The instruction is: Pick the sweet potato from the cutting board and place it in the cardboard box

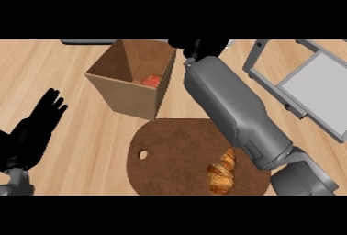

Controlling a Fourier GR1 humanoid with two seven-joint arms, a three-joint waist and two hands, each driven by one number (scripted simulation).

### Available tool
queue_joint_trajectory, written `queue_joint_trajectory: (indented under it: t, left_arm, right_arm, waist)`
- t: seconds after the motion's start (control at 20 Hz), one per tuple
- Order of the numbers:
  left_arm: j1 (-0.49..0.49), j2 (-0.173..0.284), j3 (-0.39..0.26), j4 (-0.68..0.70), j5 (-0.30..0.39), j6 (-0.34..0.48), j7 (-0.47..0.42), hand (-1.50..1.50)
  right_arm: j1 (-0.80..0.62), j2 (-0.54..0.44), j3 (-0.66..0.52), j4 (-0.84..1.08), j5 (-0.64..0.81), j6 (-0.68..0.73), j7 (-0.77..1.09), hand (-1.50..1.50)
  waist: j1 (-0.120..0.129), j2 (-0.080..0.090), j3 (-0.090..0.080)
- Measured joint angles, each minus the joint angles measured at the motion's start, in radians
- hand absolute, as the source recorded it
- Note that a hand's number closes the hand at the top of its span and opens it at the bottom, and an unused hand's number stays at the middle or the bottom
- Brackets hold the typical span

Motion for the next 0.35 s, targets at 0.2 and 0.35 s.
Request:
queue_joint_trajectory:
  t: [0.2, 0.35]
  left_arm:
    - [0.029, -0.002, 0.011, -0.005, 0.001, 0.001, -0.007, 0.0]
    - [0.038, 0.001, 0.019, -0.02, 0.001, 0.004, -0.001, 0.0]
  right_arm:
    - [0.085, 0.002, 0.03, -0.103, 0.029, -0.016, 0.023, -1.5]
    - [0.144, 0.003, 0.052, -0.187, 0.067, -0.009, 0.051, -1.5]
  waist:
    - [-0.02, -0.005, 0.0]
    - [-0.027, -0.005, 0.0]
